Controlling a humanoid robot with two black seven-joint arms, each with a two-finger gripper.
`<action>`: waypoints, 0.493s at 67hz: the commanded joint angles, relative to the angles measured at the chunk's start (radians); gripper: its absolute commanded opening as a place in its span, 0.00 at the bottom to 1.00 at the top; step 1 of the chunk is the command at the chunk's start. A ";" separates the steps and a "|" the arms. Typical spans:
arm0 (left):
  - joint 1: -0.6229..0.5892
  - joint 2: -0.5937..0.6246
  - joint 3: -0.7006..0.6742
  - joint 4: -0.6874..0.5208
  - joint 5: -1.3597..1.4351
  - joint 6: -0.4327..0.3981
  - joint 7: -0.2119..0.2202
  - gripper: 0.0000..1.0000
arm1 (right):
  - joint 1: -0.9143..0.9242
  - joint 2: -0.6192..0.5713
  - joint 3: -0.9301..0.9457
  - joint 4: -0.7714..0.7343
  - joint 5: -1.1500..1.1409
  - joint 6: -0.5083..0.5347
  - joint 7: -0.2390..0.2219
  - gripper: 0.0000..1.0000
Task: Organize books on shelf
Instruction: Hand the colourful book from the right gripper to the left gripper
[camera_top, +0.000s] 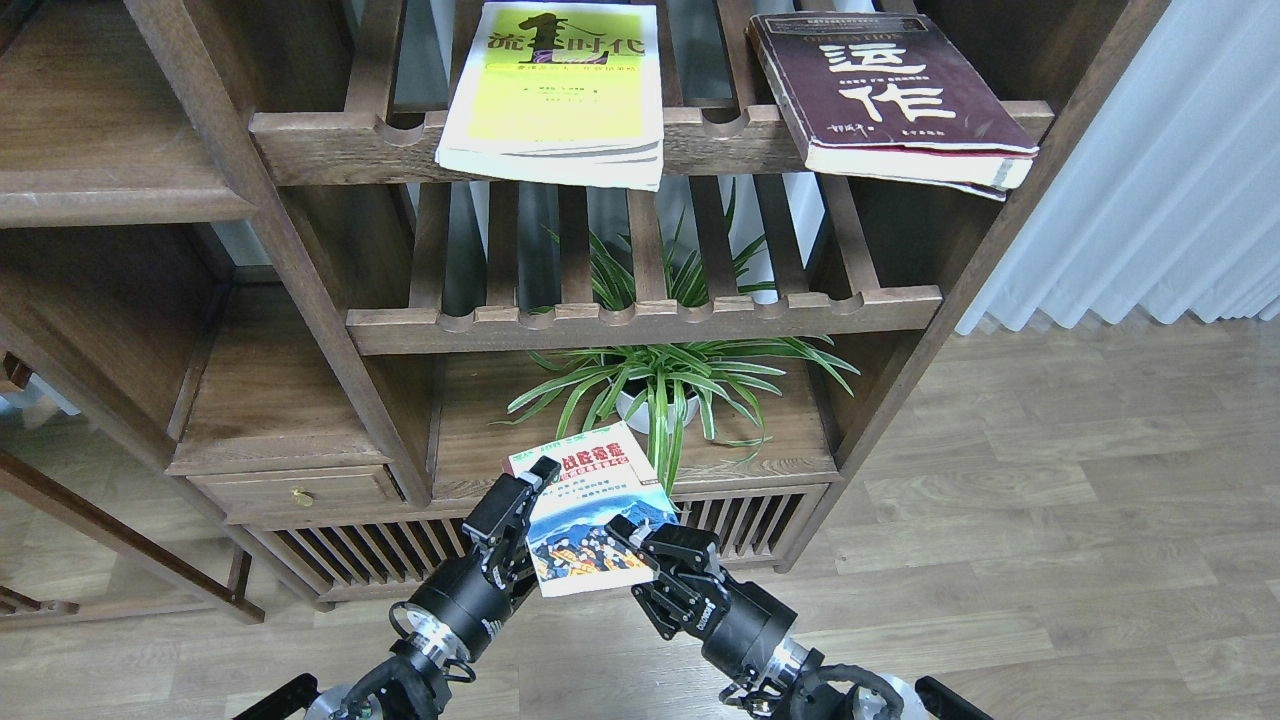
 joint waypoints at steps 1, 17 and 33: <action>-0.002 0.000 0.006 -0.002 0.003 0.000 -0.002 0.67 | -0.001 0.000 -0.002 0.001 -0.001 0.000 0.000 0.02; -0.009 0.000 0.042 0.023 -0.003 0.000 -0.016 0.09 | -0.001 0.000 -0.002 0.002 -0.003 0.001 0.000 0.02; -0.011 0.000 0.054 0.038 -0.007 0.000 -0.016 0.01 | -0.001 0.000 -0.003 0.002 -0.003 0.001 0.000 0.02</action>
